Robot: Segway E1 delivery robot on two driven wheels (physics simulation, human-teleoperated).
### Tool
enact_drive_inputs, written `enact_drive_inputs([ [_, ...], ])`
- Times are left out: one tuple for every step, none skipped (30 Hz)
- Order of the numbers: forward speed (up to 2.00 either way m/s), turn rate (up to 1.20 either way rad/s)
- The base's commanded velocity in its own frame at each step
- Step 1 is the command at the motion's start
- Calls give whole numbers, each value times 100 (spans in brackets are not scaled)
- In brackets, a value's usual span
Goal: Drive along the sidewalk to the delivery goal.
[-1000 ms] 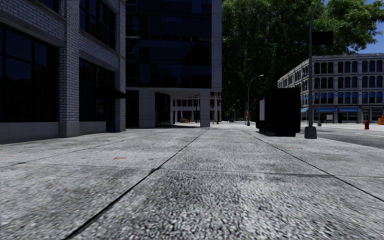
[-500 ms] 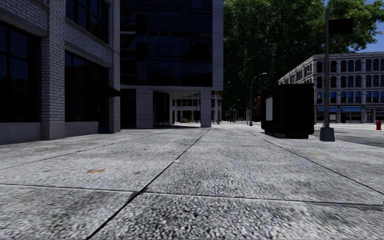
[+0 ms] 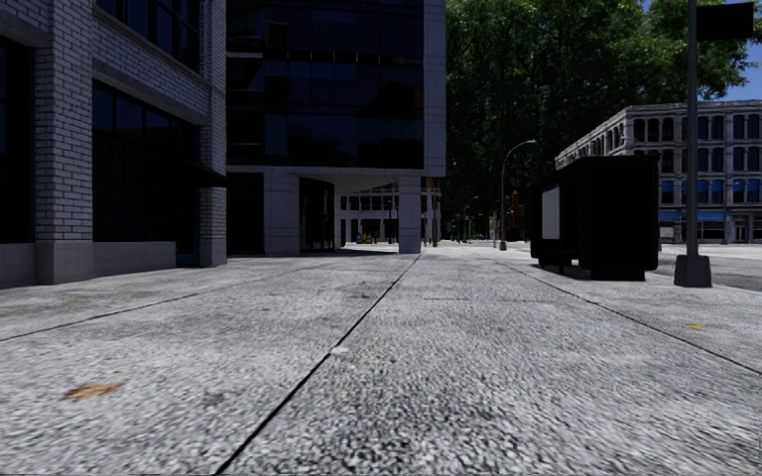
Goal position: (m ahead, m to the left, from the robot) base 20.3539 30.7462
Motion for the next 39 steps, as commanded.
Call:
enact_drive_inputs([
  [200, 0],
  [200, 0],
  [200, 0],
  [200, 0],
  [200, 0],
  [200, 0],
  [200, 0],
  [200, 0],
  [200, 0],
  [200, 0],
  [200, 0],
  [200, 0],
  [200, 0],
  [200, 0],
  [200, 0],
  [200, 0],
  [200, 0],
  [200, 0],
  [200, 0],
  [200, 0],
  [200, 0],
  [200, 0],
  [200, 0],
  [200, 0],
  [200, 0],
  [200, 0],
  [200, 0],
  [200, 0],
  [200, 0],
  [200, 0],
  [200, 0],
  [200, 0],
  [200, 0],
  [200, 0],
  [200, 0],
  [200, 0],
  [200, 0],
  [200, 0],
  [200, 0],
])
